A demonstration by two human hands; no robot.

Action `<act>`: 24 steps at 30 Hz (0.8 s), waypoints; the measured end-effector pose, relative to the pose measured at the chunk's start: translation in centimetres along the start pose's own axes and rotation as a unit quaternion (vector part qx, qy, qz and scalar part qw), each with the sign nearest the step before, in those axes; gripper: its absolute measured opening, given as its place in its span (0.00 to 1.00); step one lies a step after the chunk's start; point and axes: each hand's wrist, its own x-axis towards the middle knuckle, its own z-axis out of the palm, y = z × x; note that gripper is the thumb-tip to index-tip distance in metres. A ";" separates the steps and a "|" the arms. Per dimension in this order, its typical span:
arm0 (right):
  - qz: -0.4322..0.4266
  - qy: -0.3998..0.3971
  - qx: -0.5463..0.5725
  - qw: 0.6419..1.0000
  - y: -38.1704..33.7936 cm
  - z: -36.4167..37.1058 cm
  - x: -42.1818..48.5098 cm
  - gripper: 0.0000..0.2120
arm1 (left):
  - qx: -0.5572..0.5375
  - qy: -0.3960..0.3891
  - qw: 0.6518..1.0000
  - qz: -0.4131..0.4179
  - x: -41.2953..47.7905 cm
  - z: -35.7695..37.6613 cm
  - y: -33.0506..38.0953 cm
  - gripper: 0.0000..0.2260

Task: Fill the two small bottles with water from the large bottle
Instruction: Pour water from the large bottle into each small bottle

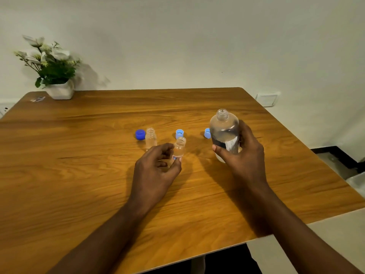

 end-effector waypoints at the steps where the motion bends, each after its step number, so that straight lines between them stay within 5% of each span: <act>1: -0.023 -0.014 -0.025 0.999 0.2 -0.2 0.1 0.39 | -0.001 -0.001 1.000 0.006 0.0 0.0 0.0 0.16; 9: -0.184 -0.073 -0.213 0.957 -0.2 -1.4 0.2 0.39 | 0.005 -0.011 1.000 0.024 0.2 0.1 -0.4 0.16; 24: -0.255 -0.113 -0.285 0.917 -0.6 -2.6 1.3 0.37 | 0.010 -0.016 0.998 0.053 0.3 0.3 -0.9 0.16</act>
